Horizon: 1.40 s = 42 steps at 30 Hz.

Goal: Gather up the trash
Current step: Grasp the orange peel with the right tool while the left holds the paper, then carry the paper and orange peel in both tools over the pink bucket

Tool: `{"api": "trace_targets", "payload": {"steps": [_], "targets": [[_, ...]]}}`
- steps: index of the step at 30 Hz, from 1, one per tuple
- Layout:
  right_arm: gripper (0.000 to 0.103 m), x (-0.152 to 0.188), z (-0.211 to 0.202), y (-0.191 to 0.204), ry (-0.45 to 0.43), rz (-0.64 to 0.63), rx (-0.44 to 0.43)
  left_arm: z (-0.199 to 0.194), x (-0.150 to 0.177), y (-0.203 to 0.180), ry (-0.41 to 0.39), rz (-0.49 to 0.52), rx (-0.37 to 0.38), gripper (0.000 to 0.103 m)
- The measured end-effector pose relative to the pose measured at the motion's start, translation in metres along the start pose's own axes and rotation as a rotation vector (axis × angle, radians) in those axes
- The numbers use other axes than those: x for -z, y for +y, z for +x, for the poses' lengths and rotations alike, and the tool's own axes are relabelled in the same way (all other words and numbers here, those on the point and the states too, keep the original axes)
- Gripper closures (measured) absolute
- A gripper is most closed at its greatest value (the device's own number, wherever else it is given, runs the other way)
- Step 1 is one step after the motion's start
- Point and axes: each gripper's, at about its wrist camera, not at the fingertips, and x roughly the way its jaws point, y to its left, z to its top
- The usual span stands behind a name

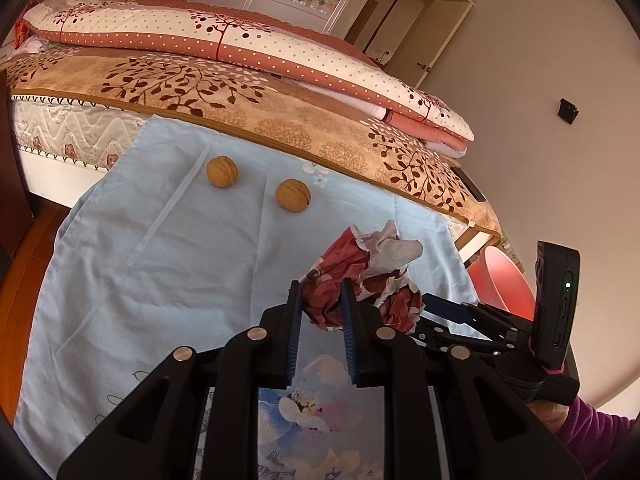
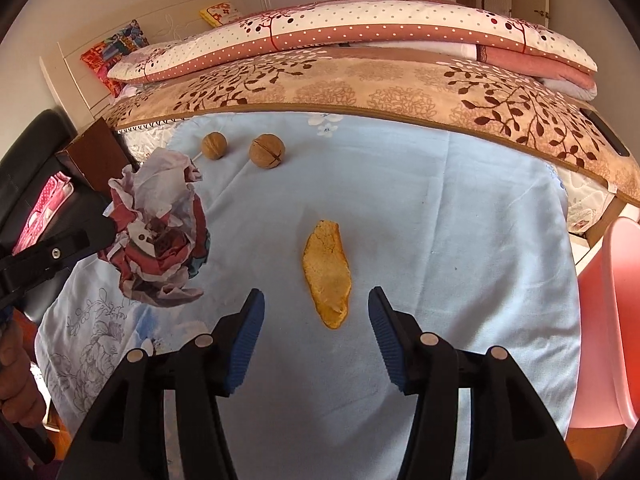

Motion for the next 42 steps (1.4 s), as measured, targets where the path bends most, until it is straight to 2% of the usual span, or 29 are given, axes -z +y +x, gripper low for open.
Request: {"api": "trace_targets", "payload": {"steps": [2, 6, 7, 9, 11, 15, 24, 35, 42], "targets": [[0.051, -0.003, 0.01, 0.007, 0.001, -0.036, 0.037, -0.005, 0.001, 0.001, -0.006, -0.002, -0.004, 0.084], [0.076, -0.002, 0.028, 0.015, 0.032, -0.077, 0.102, -0.016, 0.002, 0.004, -0.021, -0.005, -0.013, 0.084], [0.078, -0.001, 0.032, 0.015, 0.036, -0.079, 0.113, -0.019, 0.002, 0.004, -0.024, -0.005, -0.015, 0.084], [0.09, -0.001, 0.032, 0.012, 0.029, -0.06, 0.1, -0.025, 0.004, 0.004, -0.03, -0.004, -0.018, 0.084], [0.095, 0.001, 0.029, 0.01, 0.039, -0.042, 0.093, -0.032, 0.006, 0.003, -0.036, -0.001, -0.02, 0.084], [0.096, 0.006, 0.012, 0.009, 0.032, -0.008, 0.044, -0.046, 0.009, -0.001, -0.059, 0.009, -0.022, 0.084], [0.096, 0.008, -0.042, 0.01, -0.086, 0.009, 0.064, -0.068, 0.015, -0.014, -0.096, 0.047, -0.005, 0.084], [0.096, 0.02, -0.061, -0.006, -0.108, 0.062, 0.082, -0.056, 0.015, -0.022, -0.075, 0.054, 0.039, 0.084], [0.096, 0.024, -0.068, -0.017, -0.114, 0.097, 0.062, -0.046, 0.014, -0.024, -0.052, 0.059, 0.041, 0.084]]}}
